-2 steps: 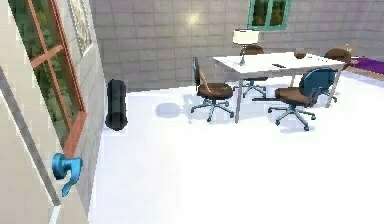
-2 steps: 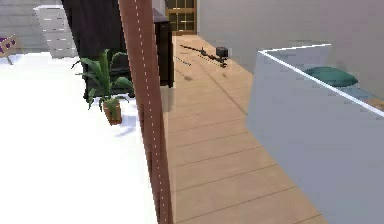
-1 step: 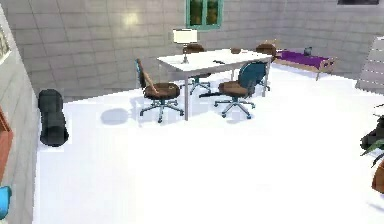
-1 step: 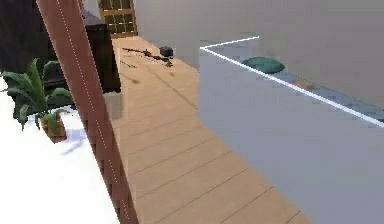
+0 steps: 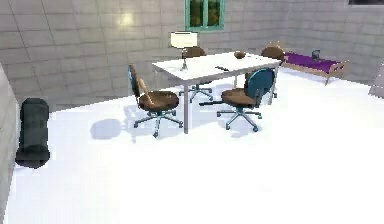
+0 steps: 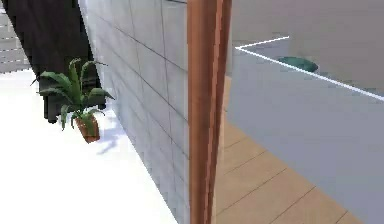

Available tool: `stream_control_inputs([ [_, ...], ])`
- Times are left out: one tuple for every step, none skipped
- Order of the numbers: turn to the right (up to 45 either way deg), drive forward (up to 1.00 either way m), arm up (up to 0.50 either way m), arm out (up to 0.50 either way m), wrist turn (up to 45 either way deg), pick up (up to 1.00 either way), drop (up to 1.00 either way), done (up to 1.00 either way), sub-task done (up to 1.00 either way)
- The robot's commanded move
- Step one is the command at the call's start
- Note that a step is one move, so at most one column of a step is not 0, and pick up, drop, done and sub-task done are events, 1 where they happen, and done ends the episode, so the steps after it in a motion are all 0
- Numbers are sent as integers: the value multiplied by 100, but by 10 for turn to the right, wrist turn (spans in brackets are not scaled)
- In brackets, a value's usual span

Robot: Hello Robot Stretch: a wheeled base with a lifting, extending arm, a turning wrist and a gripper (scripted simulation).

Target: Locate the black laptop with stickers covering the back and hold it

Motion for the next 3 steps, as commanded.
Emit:
stream_control_inputs([
  [360, 0, 0, 0, 0, 0, 0, 0, 0],
  [0, 100, 0, 0, 0, 0, 0, 0, 0],
  [0, 85, 0, 0, 0, 0, 0, 0, 0],
])
